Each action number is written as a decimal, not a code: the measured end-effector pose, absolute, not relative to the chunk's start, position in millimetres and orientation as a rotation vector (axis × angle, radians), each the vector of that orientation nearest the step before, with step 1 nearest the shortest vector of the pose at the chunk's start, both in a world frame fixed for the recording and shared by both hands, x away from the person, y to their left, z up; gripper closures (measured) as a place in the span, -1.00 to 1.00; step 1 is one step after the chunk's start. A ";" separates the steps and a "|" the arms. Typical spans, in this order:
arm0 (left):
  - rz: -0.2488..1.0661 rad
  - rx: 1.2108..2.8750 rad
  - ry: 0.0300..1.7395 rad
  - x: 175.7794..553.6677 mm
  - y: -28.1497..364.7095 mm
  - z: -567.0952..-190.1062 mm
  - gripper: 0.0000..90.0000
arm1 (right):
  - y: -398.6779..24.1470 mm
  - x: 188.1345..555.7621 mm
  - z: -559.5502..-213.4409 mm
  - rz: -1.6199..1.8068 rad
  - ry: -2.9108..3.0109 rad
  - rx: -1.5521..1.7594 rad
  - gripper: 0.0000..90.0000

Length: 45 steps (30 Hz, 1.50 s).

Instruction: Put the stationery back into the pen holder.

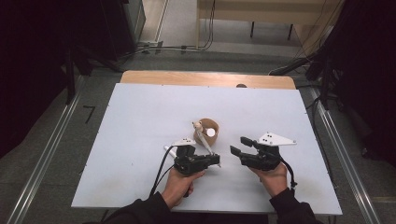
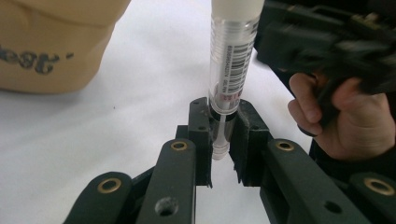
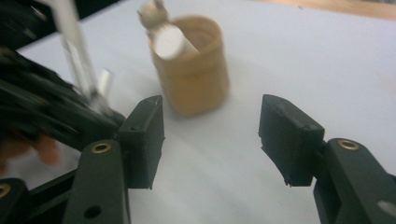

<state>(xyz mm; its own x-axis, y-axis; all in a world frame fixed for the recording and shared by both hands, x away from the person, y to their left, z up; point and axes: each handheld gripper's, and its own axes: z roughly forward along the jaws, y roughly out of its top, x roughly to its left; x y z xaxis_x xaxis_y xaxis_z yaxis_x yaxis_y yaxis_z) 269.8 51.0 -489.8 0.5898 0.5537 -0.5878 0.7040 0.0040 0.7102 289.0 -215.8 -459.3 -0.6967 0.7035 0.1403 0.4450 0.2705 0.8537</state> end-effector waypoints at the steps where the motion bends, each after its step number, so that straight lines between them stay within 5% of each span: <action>1: -0.147 1.669 1.053 268.8 50.7 -488.2 0.77 | -218.1 288.7 -461.4 1.373 2.279 1.064 -0.14; 24: 0.223 1.636 1.010 276.7 70.6 -443.7 0.77 | -224.0 299.3 -484.9 1.138 2.312 1.131 -0.41; 45: 0.498 1.670 1.022 312.0 59.7 -434.3 0.77 | -224.2 301.2 -486.0 1.146 2.317 1.155 -0.42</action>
<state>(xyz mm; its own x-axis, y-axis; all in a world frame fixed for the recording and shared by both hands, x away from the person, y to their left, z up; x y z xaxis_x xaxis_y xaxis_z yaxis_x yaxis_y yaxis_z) 312.0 59.7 -434.3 0.5460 0.8216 -0.1636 0.3777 -0.0671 0.9235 301.2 -224.2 -486.0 -0.6271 0.7756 0.0721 0.5282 0.3554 0.7712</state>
